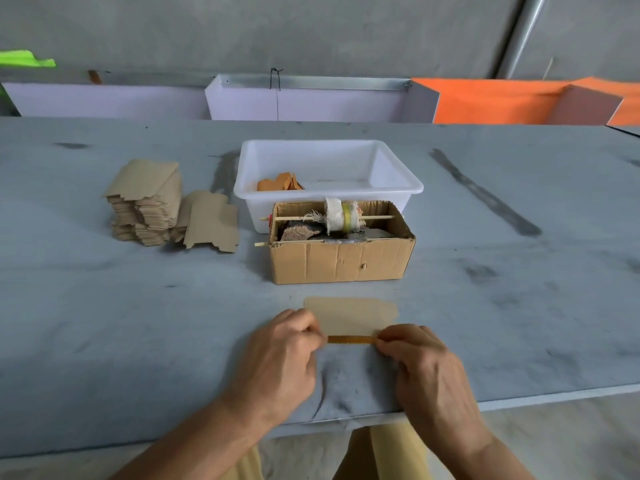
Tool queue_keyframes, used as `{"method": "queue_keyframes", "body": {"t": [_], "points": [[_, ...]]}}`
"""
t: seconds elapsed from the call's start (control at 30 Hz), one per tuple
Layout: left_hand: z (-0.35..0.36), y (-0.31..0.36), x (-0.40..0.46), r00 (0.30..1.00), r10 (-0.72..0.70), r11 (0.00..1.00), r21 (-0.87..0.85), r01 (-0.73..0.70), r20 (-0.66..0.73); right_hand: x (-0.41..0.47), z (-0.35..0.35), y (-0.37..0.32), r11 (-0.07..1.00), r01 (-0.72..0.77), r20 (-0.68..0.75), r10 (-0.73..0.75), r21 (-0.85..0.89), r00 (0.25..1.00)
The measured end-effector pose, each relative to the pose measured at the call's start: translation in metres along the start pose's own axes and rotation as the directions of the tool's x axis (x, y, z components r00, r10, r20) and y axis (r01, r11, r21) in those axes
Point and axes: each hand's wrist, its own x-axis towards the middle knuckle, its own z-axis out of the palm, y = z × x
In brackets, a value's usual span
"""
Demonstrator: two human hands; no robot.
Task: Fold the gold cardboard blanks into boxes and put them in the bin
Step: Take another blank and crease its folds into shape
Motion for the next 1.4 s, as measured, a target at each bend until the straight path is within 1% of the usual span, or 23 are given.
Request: {"method": "queue_keyframes", "body": {"t": [0.07,0.13,0.17,0.2,0.27,0.33,0.37,0.43,0.5,0.57,0.67,0.77,0.93,1.0,1.07,1.13,1.27,1.33,1.4], "points": [[-0.003,-0.003,0.006,0.996,-0.093,0.991,-0.092,0.093,-0.005,0.013,-0.005,0.001,0.996,-0.089,-0.027,0.089,0.012,0.996],[-0.006,-0.004,0.011,0.992,-0.126,0.979,-0.162,0.123,-0.009,0.033,-0.006,0.001,0.993,-0.119,-0.082,0.119,-0.003,0.99],[-0.008,-0.004,0.012,0.993,-0.121,0.978,-0.174,0.118,-0.006,0.043,-0.005,0.003,0.992,-0.124,-0.064,0.122,-0.015,0.99],[-0.009,-0.004,0.012,0.994,-0.113,0.979,-0.173,0.11,-0.006,0.052,-0.004,0.004,0.991,-0.135,-0.011,0.135,-0.025,0.991],[-0.01,-0.007,0.015,0.993,-0.116,0.981,-0.163,0.109,-0.035,0.066,-0.001,0.007,0.984,-0.159,0.15,0.171,-0.085,0.974],[-0.01,-0.011,0.026,0.983,-0.157,0.98,-0.136,0.143,-0.096,0.075,0.001,0.01,0.974,-0.164,0.279,0.203,-0.156,0.939],[-0.009,-0.013,0.034,0.979,-0.184,0.979,-0.107,0.174,-0.092,0.078,0.002,0.011,0.974,-0.167,0.318,0.208,-0.154,0.925],[-0.007,-0.018,0.048,0.969,-0.247,0.969,-0.027,0.247,0.011,0.083,0.001,0.012,0.979,-0.169,0.364,0.199,-0.113,0.91],[-0.004,-0.02,0.058,0.953,-0.273,0.962,0.025,0.272,0.127,0.087,-0.001,0.013,0.982,-0.17,0.401,0.191,-0.086,0.896],[-0.003,-0.02,0.063,0.945,-0.279,0.96,0.017,0.28,0.173,0.089,-0.002,0.014,0.986,-0.157,0.433,0.169,-0.064,0.886],[-0.004,-0.021,0.068,0.924,-0.317,0.946,0.008,0.323,0.212,0.089,-0.002,0.017,0.993,-0.116,0.41,0.114,-0.021,0.905],[-0.005,-0.022,0.071,0.921,-0.332,0.941,0.011,0.337,0.202,0.089,0.001,0.016,0.993,-0.091,0.356,0.061,0.069,0.933],[-0.001,-0.021,0.065,0.968,-0.228,0.973,0.074,0.221,0.107,0.088,-0.001,0.019,0.957,-0.108,0.306,0.022,0.269,0.952],[-0.003,-0.023,0.062,0.976,-0.206,0.978,0.052,0.202,0.075,0.086,-0.003,0.02,0.937,-0.13,0.316,0.022,0.325,0.949],[-0.006,-0.025,0.061,0.967,-0.245,0.969,-0.002,0.245,0.07,0.086,-0.002,0.021,0.94,-0.125,0.315,0.02,0.317,0.949],[-0.008,-0.027,0.06,0.96,-0.268,0.962,-0.022,0.271,0.084,0.087,0.0,0.019,0.966,-0.07,0.295,-0.007,0.248,0.956],[-0.008,-0.029,0.061,0.962,-0.262,0.964,-0.028,0.265,0.08,0.092,0.004,0.014,0.988,0.015,0.29,-0.06,0.154,0.955],[-0.006,-0.032,0.06,0.962,-0.263,0.963,-0.038,0.266,0.072,0.094,0.006,0.014,0.991,0.024,0.311,-0.063,0.128,0.948],[-0.005,-0.032,0.06,0.962,-0.264,0.962,-0.06,0.268,0.067,0.095,0.007,0.014,0.99,0.019,0.321,-0.063,0.139,0.945]]}}
